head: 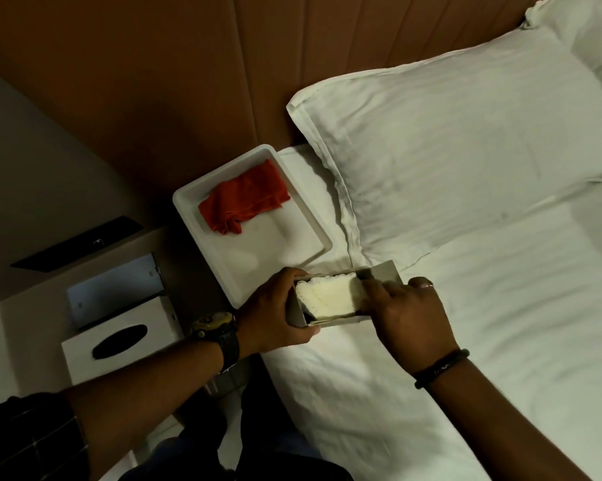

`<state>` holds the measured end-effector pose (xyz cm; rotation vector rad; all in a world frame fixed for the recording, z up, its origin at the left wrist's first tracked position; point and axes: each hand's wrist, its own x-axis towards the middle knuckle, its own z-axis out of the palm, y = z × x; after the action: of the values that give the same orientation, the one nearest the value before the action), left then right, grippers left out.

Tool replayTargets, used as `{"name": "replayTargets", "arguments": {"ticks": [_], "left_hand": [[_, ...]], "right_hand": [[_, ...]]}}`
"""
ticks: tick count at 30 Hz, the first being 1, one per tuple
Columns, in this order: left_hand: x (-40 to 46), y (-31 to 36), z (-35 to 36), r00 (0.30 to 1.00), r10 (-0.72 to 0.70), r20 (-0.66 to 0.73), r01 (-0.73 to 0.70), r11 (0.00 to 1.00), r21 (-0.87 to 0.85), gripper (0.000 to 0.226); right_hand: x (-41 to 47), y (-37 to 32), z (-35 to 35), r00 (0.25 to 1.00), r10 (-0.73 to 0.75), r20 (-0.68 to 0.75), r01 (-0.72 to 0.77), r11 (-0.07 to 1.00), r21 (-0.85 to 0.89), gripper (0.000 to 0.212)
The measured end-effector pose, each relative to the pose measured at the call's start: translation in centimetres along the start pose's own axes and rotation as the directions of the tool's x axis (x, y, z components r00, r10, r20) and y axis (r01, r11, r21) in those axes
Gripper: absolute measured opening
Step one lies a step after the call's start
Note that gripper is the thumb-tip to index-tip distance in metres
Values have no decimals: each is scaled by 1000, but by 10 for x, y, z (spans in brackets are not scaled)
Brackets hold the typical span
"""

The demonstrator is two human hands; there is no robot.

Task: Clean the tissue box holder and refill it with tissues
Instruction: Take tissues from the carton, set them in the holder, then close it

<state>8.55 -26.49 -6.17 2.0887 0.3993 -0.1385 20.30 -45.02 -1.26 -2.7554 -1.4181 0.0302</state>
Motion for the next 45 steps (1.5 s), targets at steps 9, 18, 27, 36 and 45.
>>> {"name": "replayTargets", "arguments": {"ticks": [9, 18, 27, 36, 45], "left_hand": [[-2, -1, 2, 993, 83, 89, -84, 996, 7, 84], [7, -7, -3, 990, 8, 144, -5, 1000, -23, 96], [10, -10, -2, 987, -57, 149, 66, 996, -55, 96], [2, -13, -4, 992, 12, 122, -6, 999, -54, 89], [3, -14, -6, 990, 12, 141, -3, 998, -62, 85]], "right_hand": [[18, 5, -8, 877, -279, 392, 256, 960, 110, 63], [36, -10, -3, 834, -237, 498, 247, 968, 47, 96], [46, -26, -6, 859, -332, 390, 412, 900, -141, 24], [37, -21, 11, 778, -547, 309, 615, 763, -198, 29], [41, -17, 9, 793, -531, 298, 586, 798, -139, 32]]}}
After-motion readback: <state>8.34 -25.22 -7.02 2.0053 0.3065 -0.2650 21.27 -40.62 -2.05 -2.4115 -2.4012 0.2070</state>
